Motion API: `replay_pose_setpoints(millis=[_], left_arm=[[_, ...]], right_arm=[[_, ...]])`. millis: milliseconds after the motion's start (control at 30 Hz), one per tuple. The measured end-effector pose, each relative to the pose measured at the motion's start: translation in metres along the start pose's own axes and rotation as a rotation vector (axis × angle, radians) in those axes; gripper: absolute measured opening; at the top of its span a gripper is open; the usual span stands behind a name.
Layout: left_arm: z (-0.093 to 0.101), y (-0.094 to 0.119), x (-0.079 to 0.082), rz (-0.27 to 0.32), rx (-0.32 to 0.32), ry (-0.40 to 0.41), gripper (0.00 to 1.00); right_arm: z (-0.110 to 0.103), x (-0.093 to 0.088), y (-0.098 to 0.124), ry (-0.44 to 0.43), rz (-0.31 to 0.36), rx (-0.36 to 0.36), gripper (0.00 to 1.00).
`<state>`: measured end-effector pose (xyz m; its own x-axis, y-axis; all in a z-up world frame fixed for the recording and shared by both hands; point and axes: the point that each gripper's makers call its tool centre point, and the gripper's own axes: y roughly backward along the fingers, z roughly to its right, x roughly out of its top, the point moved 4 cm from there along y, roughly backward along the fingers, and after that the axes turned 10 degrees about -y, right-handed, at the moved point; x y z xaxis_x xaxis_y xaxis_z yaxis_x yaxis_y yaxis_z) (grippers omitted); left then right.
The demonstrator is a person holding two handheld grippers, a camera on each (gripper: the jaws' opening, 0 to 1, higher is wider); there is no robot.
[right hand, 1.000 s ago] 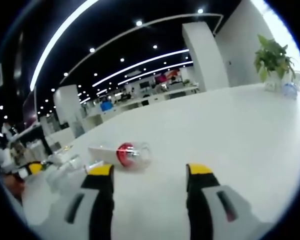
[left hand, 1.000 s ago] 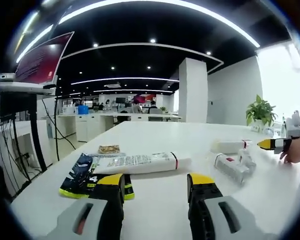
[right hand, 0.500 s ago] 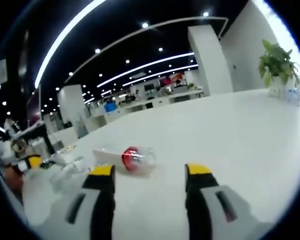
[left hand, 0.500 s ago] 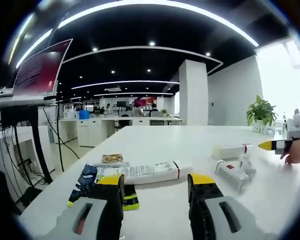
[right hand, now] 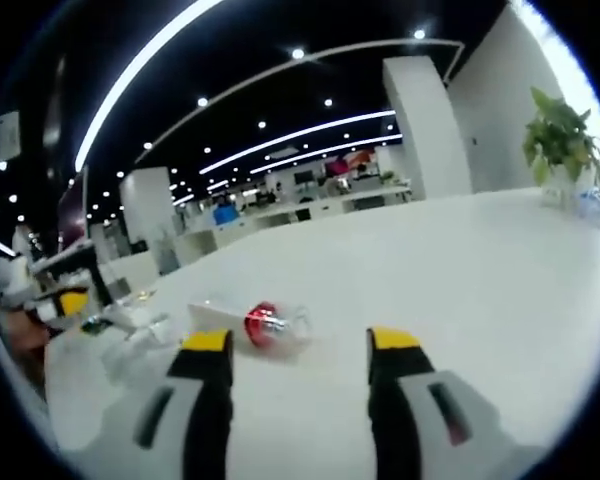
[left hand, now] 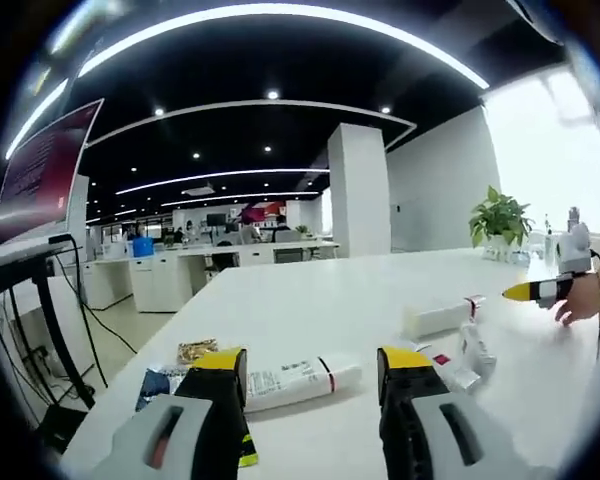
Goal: Arrange the skincare products in the storage area until every visible bottle or jar stands upright without overlapping.
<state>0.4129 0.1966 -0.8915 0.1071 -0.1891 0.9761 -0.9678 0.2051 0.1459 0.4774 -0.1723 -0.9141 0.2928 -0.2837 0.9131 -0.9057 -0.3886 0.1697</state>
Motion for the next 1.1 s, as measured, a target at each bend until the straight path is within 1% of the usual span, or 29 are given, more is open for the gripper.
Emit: replay_pose_setpoints(millis=[67, 333, 400, 467, 500, 567, 667, 733, 800, 933, 1033, 1100], left_arm=[[0.001, -0.003, 0.001, -0.006, -0.014, -0.013, 0.54], [0.003, -0.011, 0.004, -0.048, -0.052, -0.035, 0.54], [0.003, -0.014, 0.005, -0.047, -0.056, -0.043, 0.55], [0.004, -0.018, 0.005, -0.068, -0.066, -0.034, 0.55], [0.004, -0.021, 0.006, -0.075, -0.071, -0.037, 0.54], [0.004, -0.025, 0.008, -0.075, -0.078, -0.049, 0.54], [0.005, -0.032, 0.011, -0.084, -0.101, -0.035, 0.54], [0.006, -0.039, 0.019, -0.06, -0.13, -0.05, 0.54], [0.006, -0.044, 0.023, -0.057, -0.143, -0.056, 0.54], [0.005, -0.053, 0.028, -0.063, -0.163, -0.054, 0.53], [0.002, -0.06, 0.031, -0.063, -0.173, -0.074, 0.53], [0.002, -0.063, 0.033, -0.069, -0.186, -0.066, 0.52]], right_arm=[[0.0, 0.001, -0.001, 0.033, -0.024, 0.008, 0.51], [-0.002, 0.004, -0.004, 0.081, -0.047, 0.027, 0.49], [-0.004, 0.003, -0.006, 0.104, -0.058, 0.03, 0.49], [-0.005, 0.003, -0.008, 0.1, -0.068, 0.014, 0.48], [-0.006, 0.005, -0.01, 0.092, -0.062, 0.012, 0.48], [-0.008, 0.009, -0.012, 0.083, -0.044, 0.011, 0.48], [-0.007, 0.013, -0.016, 0.082, -0.048, 0.006, 0.48], [-0.009, 0.019, -0.02, 0.121, -0.052, 0.027, 0.47], [-0.01, 0.022, -0.022, 0.156, -0.053, 0.036, 0.47], [-0.008, 0.026, -0.024, 0.148, -0.042, 0.037, 0.47], [-0.006, 0.024, -0.025, 0.139, -0.049, 0.03, 0.47], [-0.007, 0.023, -0.025, 0.133, -0.052, 0.033, 0.46]])
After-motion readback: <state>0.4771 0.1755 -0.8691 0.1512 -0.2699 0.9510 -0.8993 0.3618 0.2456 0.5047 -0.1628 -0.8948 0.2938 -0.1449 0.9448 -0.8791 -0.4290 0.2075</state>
